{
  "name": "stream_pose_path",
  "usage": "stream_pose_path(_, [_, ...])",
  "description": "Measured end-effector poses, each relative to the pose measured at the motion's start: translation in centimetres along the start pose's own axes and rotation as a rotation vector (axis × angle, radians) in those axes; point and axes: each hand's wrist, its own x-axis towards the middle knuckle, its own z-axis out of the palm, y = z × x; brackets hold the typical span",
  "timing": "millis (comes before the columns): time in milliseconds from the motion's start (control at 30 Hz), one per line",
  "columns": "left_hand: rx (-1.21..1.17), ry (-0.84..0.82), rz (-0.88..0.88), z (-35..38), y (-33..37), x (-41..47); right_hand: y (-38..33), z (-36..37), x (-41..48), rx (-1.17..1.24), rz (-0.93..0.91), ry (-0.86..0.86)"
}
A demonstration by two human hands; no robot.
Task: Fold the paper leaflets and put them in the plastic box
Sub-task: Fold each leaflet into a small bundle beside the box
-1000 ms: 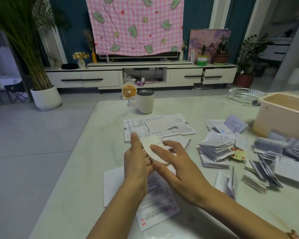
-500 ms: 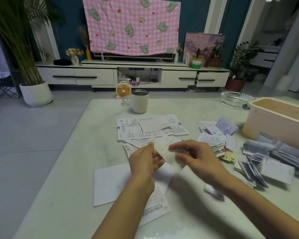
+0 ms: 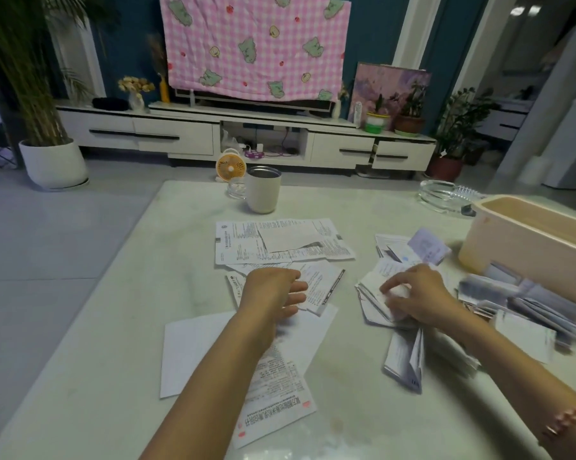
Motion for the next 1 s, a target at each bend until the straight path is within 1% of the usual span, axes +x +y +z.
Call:
stream_pose_path(67, [0.015, 0.019, 0.014, -0.4, 0.1, 0.2, -0.4, 0.0, 0.3, -0.111, -0.026, 0.001])
stream_pose_path(133, [0.122, 0.046, 0.056, -1.1, -0.1, 0.4, -0.9, 0.0, 0.2, 0.005, -0.037, -0.102])
stream_pose_path(200, [0.321, 0.057, 0.135, -2.0, -0.7, 1.0, -1.5, -0.1, -0.2, 0.174, 0.006, -0.246])
stream_pose_path(233, [0.436, 0.047, 0.175, -2.5, -0.8, 1.2, -1.8, -0.3, -0.2, 0.218, 0.025, -0.288])
stream_pose_path(300, [0.665, -0.013, 0.213, -3.5, -1.0, 1.4, -1.8, -0.5, 0.1, 0.247, 0.043, -0.321])
stream_pose_path(400, [0.964, -0.124, 0.180, -4.8, -1.4, 1.4, -2.1, -0.8, 0.1, 0.267, 0.066, -0.362])
stream_pose_path(467, [1.105, -0.163, 0.154, -5.8, -2.0, 1.2, -2.2, -0.8, 0.1, 0.182, 0.023, -0.321])
stream_pose_path(500, [1.146, -0.175, 0.140, -6.2, -2.2, 1.0, -2.1, -0.7, 0.0, 0.110, -0.025, -0.250])
stream_pose_path(567, [1.189, -0.181, 0.127, -6.9, -2.1, 0.9, -2.7, -0.9, -0.2, 0.006, -0.153, -0.031])
stream_pose_path(600, [1.221, -0.185, 0.112, -7.1, -2.1, 0.7, -3.5, -0.8, -0.6, 0.021, -0.209, 0.048])
stream_pose_path(633, [1.267, -0.190, 0.098, -7.1, -2.0, 0.5, -4.3, -0.8, -1.1, 0.059, -0.260, 0.089])
stream_pose_path(667, [1.316, -0.199, 0.083, -7.3, -2.2, 0.2, -5.3, -0.4, -1.8, 0.099, -0.312, 0.091])
stream_pose_path(733, [1.391, -0.233, 0.073, -7.4, -2.5, -0.3, -7.4, 0.4, -3.4, 0.129, -0.428, 0.036])
stream_pose_path(800, [1.479, -0.238, 0.042, -7.4, -3.0, -0.8, -9.4, 1.3, -5.1, 0.147, -0.537, -0.076])
stream_pose_path(900, [1.600, -0.244, -0.055, -7.0, -3.6, -1.1, -11.4, 2.7, -6.9, 0.154, -0.685, -0.254])
stream_pose_path(1000, [1.608, -0.244, -0.080, -6.5, -3.6, -1.6, -12.3, 3.9, -7.6, 0.156, -0.717, -0.381])
